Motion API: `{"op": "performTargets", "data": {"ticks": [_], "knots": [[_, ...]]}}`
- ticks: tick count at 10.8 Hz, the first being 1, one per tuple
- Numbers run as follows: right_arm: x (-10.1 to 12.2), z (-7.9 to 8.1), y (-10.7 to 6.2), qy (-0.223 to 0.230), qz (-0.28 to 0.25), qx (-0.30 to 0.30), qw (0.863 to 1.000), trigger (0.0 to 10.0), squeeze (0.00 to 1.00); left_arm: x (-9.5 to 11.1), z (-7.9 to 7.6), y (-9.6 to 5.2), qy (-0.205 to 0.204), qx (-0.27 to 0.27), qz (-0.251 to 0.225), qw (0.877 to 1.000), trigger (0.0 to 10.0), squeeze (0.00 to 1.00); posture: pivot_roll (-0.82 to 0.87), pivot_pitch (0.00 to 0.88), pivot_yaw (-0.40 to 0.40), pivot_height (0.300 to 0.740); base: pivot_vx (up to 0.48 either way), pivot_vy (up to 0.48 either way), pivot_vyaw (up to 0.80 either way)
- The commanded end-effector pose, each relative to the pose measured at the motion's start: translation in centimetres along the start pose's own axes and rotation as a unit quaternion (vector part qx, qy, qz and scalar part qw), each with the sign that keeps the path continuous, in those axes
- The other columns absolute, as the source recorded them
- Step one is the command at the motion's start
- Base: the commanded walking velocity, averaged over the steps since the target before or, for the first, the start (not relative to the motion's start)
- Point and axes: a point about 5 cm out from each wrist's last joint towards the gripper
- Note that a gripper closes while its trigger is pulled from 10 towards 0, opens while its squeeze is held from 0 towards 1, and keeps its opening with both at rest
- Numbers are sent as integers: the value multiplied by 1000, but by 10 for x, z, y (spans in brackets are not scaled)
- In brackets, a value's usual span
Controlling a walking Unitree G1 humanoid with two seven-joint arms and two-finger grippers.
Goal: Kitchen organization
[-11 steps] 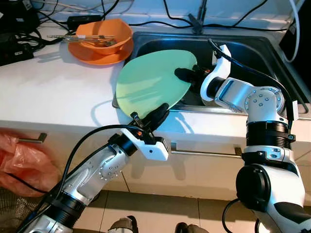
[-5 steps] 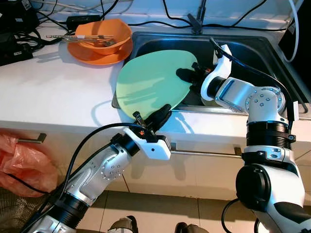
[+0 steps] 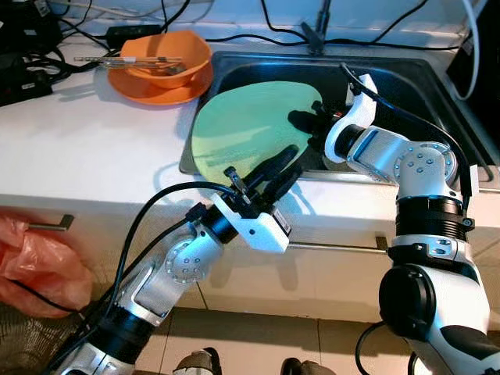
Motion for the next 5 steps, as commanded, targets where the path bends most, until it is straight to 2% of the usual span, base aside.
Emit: {"op": "performTargets", "data": {"ticks": [1,3,4,5], "knots": [[-5,-10,-1,-8,6,-33,999,0,0,3,4,0,-3,4,-7,1000,10000,1000,64,140,-21,740,0,0,0],[2,-15,-1,-4,-29,-50,998,0,0,3,9,-1,-17,17,-1,1000,10000,1000,68,137,-20,740,0,0,0],[8,-23,-4,-4,-58,-75,995,0,0,-1,17,-1,-57,55,23,997,10000,1000,70,137,-19,740,0,0,0],[13,-31,-6,-9,-81,-100,992,0,0,-10,24,-2,-108,91,58,988,10000,1000,70,135,-16,740,0,0,0]]}}
Point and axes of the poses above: a point about 5 cm out from each wrist's last joint towards the gripper, its own y axis pointing out of the wrist towards the gripper, its own x axis along the axis of the wrist's last joint, z = x × y, and after that the axes turned 9 degrees about -y, right-handed
